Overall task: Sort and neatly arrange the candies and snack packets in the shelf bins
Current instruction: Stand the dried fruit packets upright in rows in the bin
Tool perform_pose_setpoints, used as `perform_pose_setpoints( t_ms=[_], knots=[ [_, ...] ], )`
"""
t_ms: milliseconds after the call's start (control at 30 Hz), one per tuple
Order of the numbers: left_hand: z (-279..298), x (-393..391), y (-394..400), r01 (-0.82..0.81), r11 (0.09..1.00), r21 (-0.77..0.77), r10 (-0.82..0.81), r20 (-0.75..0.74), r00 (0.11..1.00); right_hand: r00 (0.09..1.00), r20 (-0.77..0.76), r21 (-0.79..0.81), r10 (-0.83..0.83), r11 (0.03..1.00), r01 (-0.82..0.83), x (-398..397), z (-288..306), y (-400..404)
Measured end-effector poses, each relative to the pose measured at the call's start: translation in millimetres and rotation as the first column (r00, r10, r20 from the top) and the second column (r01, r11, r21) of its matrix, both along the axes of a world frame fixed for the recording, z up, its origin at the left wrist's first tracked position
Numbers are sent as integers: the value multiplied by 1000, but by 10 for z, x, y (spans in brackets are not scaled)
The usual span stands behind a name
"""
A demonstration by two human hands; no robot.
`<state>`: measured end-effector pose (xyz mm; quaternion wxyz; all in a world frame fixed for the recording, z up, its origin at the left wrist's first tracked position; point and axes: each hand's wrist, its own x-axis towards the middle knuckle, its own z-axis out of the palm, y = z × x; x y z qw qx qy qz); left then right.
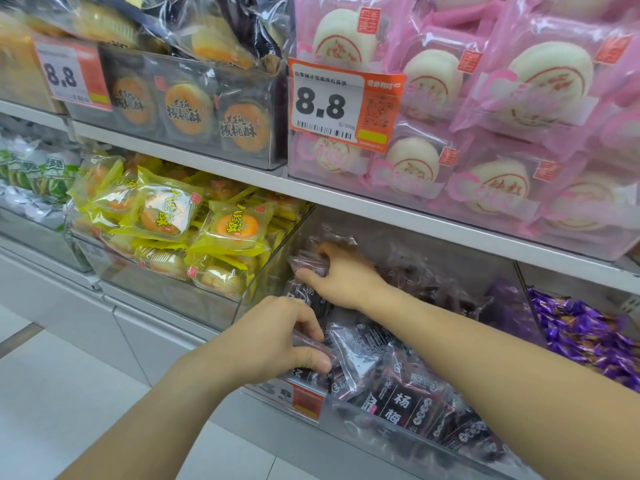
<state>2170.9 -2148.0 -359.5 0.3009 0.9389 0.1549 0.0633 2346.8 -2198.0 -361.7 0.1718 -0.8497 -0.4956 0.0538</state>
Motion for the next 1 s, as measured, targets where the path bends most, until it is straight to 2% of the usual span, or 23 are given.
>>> perform_pose_setpoints(
  t_ms=[100, 233, 300, 367, 400, 533, 600, 700, 867, 1000],
  knots=[
    [-9, -12, -11, -8, 1000, 0, 8, 33, 999, 994, -18, 35, -112, 993, 113, -28, -10, 73],
    [8, -54, -42, -16, 1000, 13, 15, 64, 998, 979, -3, -23, -202, 979, 202, -134, -31, 52],
    [54, -106, -60, -19, 999, 35, 16, 83, 996, 983, -24, 114, -184, 976, 186, -120, 137, -35],
    [132, -198, -82, -56, 997, 59, 48, 127, 991, 993, -72, 301, -95, 947, 112, -123, 328, -175],
    [179, -256, -95, -98, 993, 60, 88, 155, 984, 995, -92, 327, -46, 942, 74, -158, 400, -255],
    [281, -461, -125, -262, 963, 59, 250, 167, 954, 977, -184, 123, 112, 988, -90, -484, 439, -422],
    [277, -493, -139, -307, 949, 70, 298, 116, 948, 981, -122, 86, 152, 986, -142, -577, 368, -368],
    [251, -475, -190, -358, 926, 117, 351, 79, 933, 979, 62, 25, 196, 980, -197, -578, 288, -217],
    [185, -380, -320, -370, 902, 221, 377, 9, 926, 988, 148, 61, -43, 998, 34, -316, 183, -88],
    [208, -276, -347, -399, 856, 329, 423, -4, 906, 988, 143, 73, -65, 996, 55, -275, 148, 0]
  ],
)
